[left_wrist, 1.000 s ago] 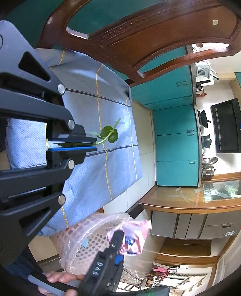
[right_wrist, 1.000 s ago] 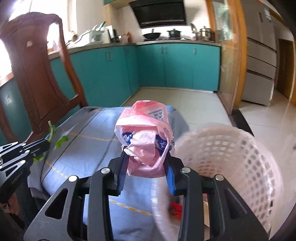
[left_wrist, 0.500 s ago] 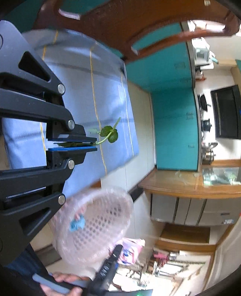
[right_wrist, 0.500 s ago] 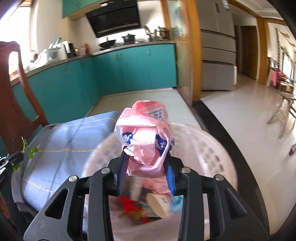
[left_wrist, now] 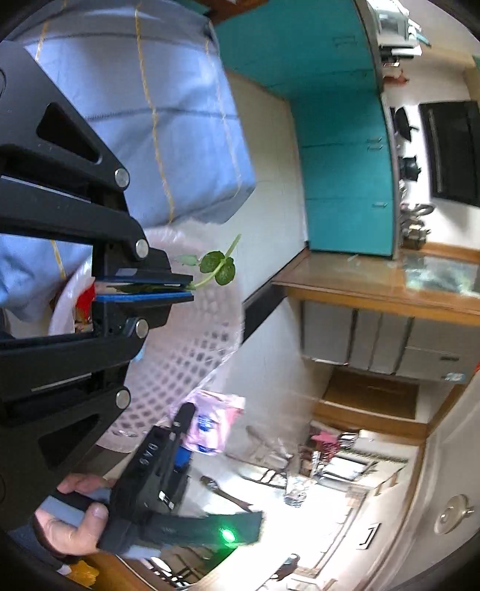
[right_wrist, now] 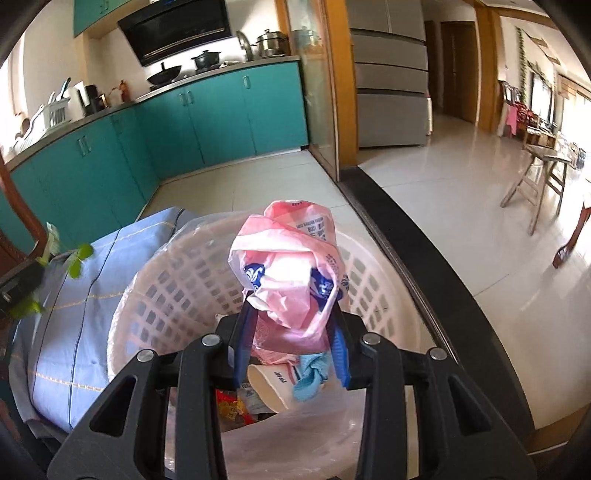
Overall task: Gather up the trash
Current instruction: 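Open the left tool to drop the sprig while the right tool releases the pink bag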
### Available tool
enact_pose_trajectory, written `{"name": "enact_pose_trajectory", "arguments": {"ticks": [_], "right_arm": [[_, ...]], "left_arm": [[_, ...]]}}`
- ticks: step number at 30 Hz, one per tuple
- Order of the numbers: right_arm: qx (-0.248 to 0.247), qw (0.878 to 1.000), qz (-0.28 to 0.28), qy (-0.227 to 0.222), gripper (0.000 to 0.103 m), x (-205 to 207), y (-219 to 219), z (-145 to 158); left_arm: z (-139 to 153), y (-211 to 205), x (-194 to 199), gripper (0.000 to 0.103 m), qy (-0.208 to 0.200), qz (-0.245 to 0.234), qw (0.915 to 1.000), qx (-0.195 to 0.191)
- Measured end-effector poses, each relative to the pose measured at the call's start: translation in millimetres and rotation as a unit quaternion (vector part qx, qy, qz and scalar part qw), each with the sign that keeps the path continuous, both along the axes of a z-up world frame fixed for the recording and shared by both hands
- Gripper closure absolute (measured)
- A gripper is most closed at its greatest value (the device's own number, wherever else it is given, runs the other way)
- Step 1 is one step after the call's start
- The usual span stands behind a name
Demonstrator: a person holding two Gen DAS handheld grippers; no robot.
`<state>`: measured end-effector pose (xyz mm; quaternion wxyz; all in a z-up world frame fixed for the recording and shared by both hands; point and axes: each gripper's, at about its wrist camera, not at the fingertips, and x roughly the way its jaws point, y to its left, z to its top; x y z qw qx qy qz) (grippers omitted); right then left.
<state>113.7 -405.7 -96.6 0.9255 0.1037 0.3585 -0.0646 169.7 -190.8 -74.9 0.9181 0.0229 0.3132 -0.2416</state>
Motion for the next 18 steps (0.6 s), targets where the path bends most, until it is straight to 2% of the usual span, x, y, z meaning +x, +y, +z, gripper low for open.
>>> {"name": "enact_pose_trajectory", "arguments": {"ticks": [8,10,11,12,18], "right_arm": [[0.016,1.0,-0.017,0.011,0.066,-2,-18,-7],[0.02,1.0,-0.019,0.011,0.066,-3,-21,-7],[0.021,1.0,-0.018,0.011,0.066,-3,-20,-7],[0.021,1.0,-0.017,0.011,0.066,-3,-20,-7],[0.011,1.0,0.007,0.004,0.066,-1,-9,-3]], "left_arm": [[-32,-49,15,0.096,0.033,-0.039,0.9982,0.031],[-37,-54,20,0.071,0.044,-0.046,0.9975,0.031],[-37,-53,23,0.05,0.046,-0.043,0.9977,0.023],[-36,-52,24,0.046,0.046,-0.04,0.998,0.016],[-27,-30,29,0.036,0.039,-0.007,0.9992,0.0]]}}
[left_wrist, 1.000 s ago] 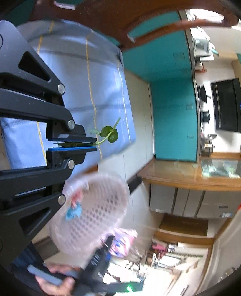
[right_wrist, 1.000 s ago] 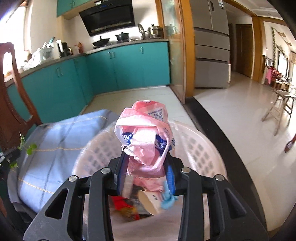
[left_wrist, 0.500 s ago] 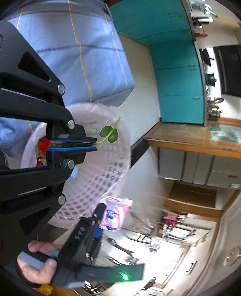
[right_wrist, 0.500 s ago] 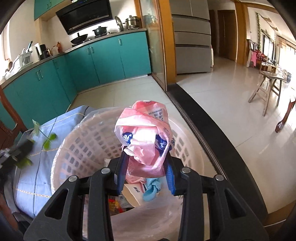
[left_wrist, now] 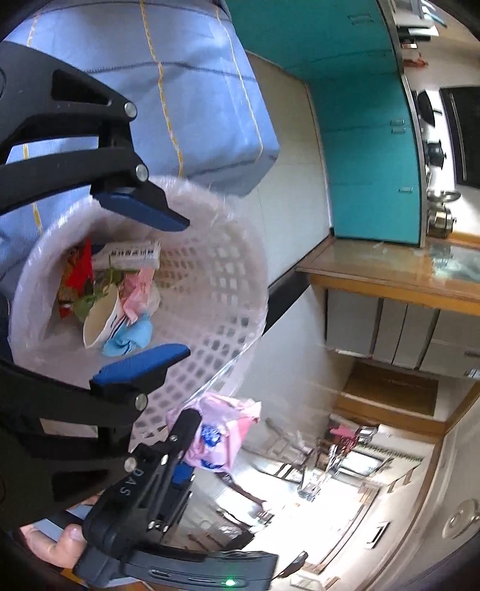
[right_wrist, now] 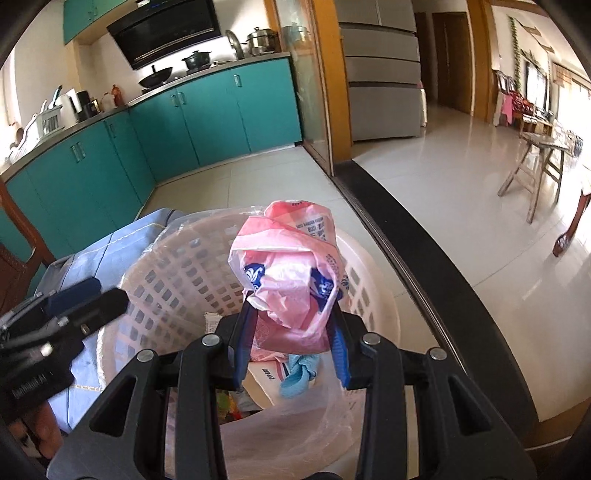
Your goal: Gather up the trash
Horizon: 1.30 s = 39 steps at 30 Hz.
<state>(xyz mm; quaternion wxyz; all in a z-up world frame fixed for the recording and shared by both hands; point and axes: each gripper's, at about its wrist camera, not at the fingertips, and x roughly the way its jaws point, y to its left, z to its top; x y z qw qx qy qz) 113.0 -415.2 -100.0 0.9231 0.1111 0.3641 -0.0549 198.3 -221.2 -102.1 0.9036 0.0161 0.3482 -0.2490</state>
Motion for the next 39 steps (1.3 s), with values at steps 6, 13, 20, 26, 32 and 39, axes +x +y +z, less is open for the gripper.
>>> {"name": "enact_pose_trajectory", "arguments": {"ticks": [6,13,20,26,32,39], "right_arm": [[0.001,0.999,0.052,0.001,0.066,0,22,-3],[-0.027,0.994,0.108,0.011,0.066,4,52,-7],[-0.03,0.996,0.088,0.003,0.025,3,54,-5],[-0.01,0.999,0.017,-0.026,0.017,-20,40,-12],[-0.026,0.993,-0.026,-0.114,0.008,-89,64,10],[-0.061,0.988,0.014,-0.143,0.003,-155,126,66]], "left_arm": [[7,20,-21,0.024,-0.044,0.063,0.9956,0.052],[18,57,-44,0.016,-0.068,0.12,0.988,0.069],[26,84,-56,0.011,-0.075,0.138,0.9853,0.066],[30,108,-75,0.008,-0.085,0.146,0.9837,0.062],[47,138,-113,0.003,-0.122,0.172,0.9736,0.086],[72,180,-168,0.003,-0.147,0.187,0.9685,0.074]]}}
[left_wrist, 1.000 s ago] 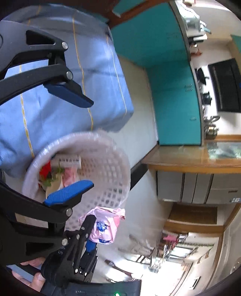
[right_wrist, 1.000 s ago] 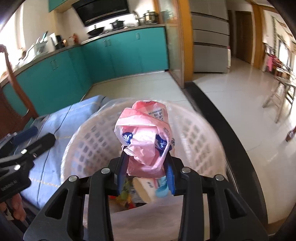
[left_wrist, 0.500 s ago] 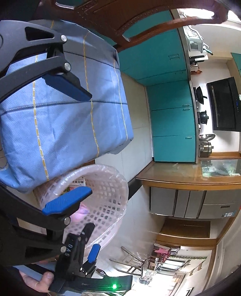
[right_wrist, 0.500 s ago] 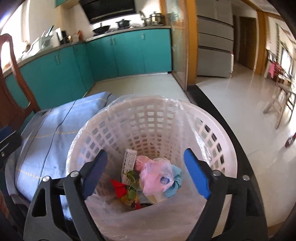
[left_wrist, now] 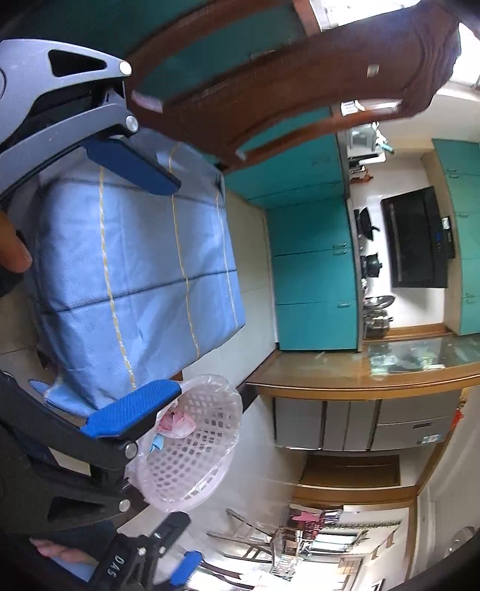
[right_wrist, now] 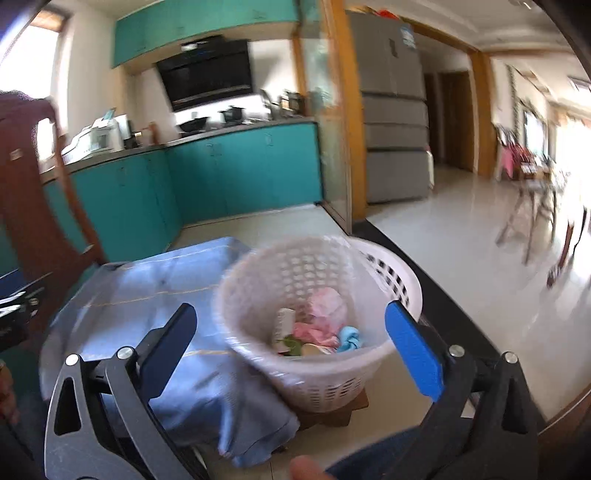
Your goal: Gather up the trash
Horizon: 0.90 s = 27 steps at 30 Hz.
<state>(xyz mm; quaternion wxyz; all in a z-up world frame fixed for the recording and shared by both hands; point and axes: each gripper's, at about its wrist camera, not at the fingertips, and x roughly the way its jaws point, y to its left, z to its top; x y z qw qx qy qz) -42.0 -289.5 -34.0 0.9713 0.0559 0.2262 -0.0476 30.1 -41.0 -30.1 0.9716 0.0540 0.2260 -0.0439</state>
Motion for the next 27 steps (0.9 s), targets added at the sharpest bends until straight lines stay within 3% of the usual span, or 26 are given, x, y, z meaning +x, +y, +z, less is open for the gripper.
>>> {"name": "enact_pose_trajectory", "arguments": {"ticks": [3,10,27], "right_arm": [[-0.029,0.999,0.001,-0.029,0.003,-22,19,23],[-0.043,0.998,0.011,-0.037,0.003,-44,41,48],[-0.105,0.992,-0.001,-0.064,0.003,-70,67,64]], "left_arm": [[6,15,-18,0.003,-0.013,0.01,0.9998,0.005],[18,46,-50,0.003,-0.029,0.029,0.9991,-0.005],[33,63,-78,0.003,-0.056,0.032,0.9978,-0.017]]}}
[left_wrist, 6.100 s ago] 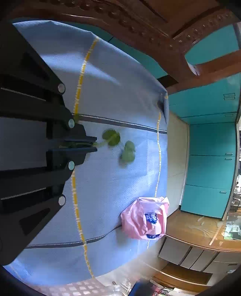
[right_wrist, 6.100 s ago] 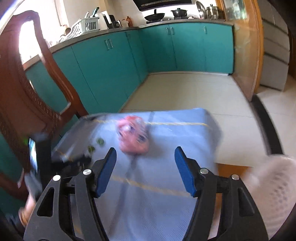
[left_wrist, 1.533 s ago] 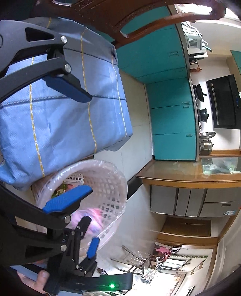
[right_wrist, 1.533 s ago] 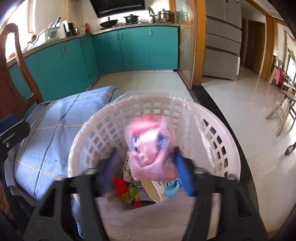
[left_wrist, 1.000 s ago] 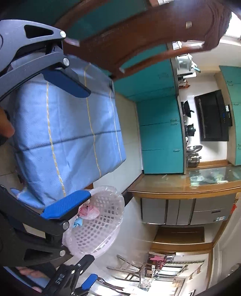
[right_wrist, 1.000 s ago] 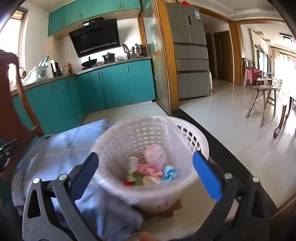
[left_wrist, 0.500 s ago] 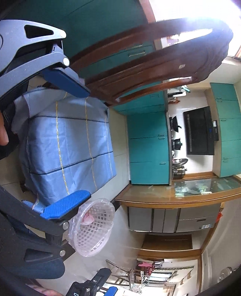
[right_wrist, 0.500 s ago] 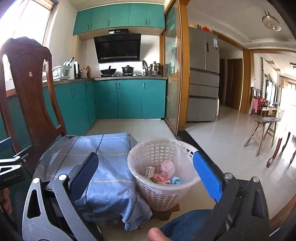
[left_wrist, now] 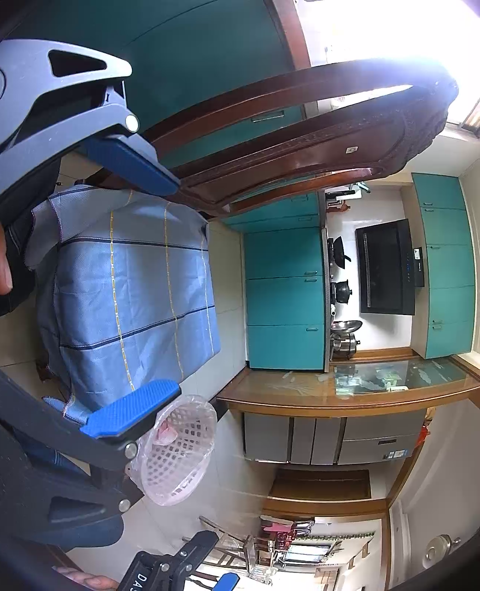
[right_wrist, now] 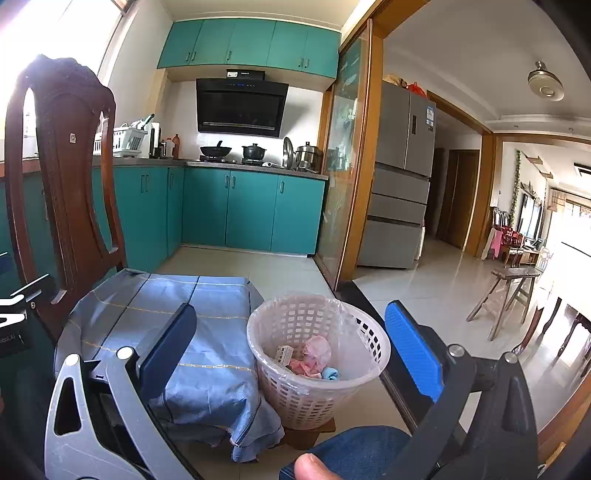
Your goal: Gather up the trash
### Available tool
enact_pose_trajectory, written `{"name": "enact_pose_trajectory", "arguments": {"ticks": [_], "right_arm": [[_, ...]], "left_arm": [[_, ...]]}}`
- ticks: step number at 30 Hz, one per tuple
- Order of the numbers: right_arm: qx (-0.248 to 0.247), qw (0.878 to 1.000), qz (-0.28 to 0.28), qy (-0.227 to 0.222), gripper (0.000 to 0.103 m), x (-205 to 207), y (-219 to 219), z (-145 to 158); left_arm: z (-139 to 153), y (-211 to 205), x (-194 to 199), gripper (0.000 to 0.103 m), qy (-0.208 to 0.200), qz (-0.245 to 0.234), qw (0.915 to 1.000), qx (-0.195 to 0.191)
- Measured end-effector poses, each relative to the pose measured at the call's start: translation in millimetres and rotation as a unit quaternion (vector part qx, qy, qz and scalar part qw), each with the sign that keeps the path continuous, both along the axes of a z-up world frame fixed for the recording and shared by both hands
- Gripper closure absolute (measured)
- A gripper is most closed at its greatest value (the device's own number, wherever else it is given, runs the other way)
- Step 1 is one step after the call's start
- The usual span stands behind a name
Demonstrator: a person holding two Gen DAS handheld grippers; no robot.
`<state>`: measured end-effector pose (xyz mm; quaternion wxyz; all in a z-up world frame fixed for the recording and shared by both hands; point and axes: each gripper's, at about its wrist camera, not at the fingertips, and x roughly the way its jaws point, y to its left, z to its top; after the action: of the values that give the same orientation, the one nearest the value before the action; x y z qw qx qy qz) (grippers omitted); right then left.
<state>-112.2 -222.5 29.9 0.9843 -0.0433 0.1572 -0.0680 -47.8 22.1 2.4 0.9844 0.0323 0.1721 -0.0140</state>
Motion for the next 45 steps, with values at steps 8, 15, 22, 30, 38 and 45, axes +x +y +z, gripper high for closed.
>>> {"name": "enact_pose_trajectory", "arguments": {"ticks": [8,15,22,30,38,45], "right_arm": [[0.002,1.0,-0.006,-0.001,0.003,-6,-7,4],[-0.007,1.0,-0.01,0.0,0.003,-5,-7,2],[-0.014,1.0,-0.008,0.004,0.003,-2,-4,0],[-0.019,1.0,-0.014,0.009,0.003,-2,-5,-2],[-0.019,1.0,-0.013,0.013,0.003,1,-5,-5],[-0.021,1.0,-0.01,0.019,0.003,5,-3,-9]], "left_arm": [[0,-4,-2,0.003,-0.002,-0.001,1.0,0.004],[-1,-7,-1,0.003,0.002,-0.002,1.0,0.005],[-2,-6,0,0.003,0.006,0.001,1.0,0.005],[-2,-10,0,0.003,0.01,-0.005,0.9999,0.005],[-4,-11,0,0.003,0.013,-0.003,0.9999,0.005],[-7,-10,3,0.003,0.019,-0.001,0.9998,0.004]]}}
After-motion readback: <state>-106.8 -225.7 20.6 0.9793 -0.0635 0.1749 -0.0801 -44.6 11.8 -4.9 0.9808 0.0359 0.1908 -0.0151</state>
